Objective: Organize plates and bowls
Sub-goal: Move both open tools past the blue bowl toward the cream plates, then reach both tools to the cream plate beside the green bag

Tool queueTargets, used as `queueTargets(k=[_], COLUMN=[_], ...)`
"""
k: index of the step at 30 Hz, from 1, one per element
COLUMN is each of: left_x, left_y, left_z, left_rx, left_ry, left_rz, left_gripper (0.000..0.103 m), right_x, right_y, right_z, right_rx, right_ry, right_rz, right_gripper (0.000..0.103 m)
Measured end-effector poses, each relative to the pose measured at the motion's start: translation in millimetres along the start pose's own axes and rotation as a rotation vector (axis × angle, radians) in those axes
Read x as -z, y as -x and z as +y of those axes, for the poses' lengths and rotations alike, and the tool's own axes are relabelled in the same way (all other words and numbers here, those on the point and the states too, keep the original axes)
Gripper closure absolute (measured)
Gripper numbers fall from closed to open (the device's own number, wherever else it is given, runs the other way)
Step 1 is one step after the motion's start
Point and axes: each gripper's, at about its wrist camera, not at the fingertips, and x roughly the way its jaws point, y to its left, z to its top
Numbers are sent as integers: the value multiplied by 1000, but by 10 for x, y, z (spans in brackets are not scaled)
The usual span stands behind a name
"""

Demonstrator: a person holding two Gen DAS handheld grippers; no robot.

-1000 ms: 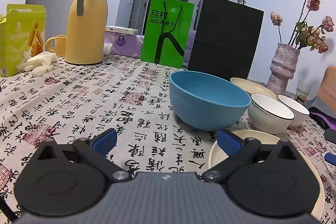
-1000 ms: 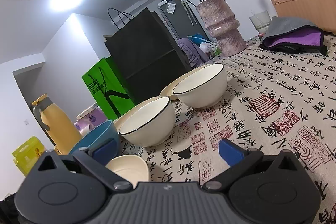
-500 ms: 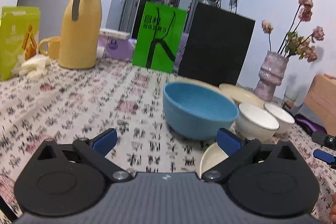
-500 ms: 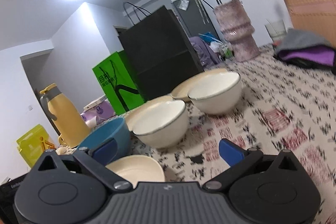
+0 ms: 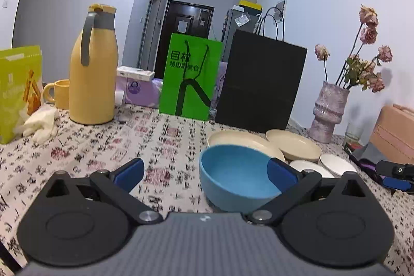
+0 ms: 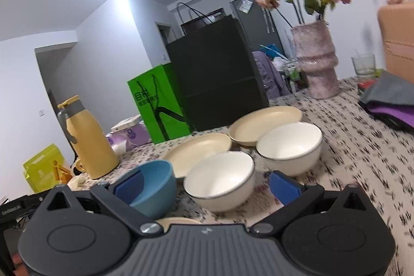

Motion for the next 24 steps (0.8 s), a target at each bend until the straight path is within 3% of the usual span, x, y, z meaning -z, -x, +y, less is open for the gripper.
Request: queueTargets(k=[13,24], left_x=[-509,-704], left_y=[-155,-377], left_z=[6,-7], left_rx=[-17,-22], left_ry=[53,59], left_rz=[-42,-48], left_gripper=[0,0], right_x=[-452,-628], right_y=[-222,-551], right_z=[302,587], right_rx=[-39,-32], right_ry=[-30,9], right_rz=[13,57], right_gripper=[0,0])
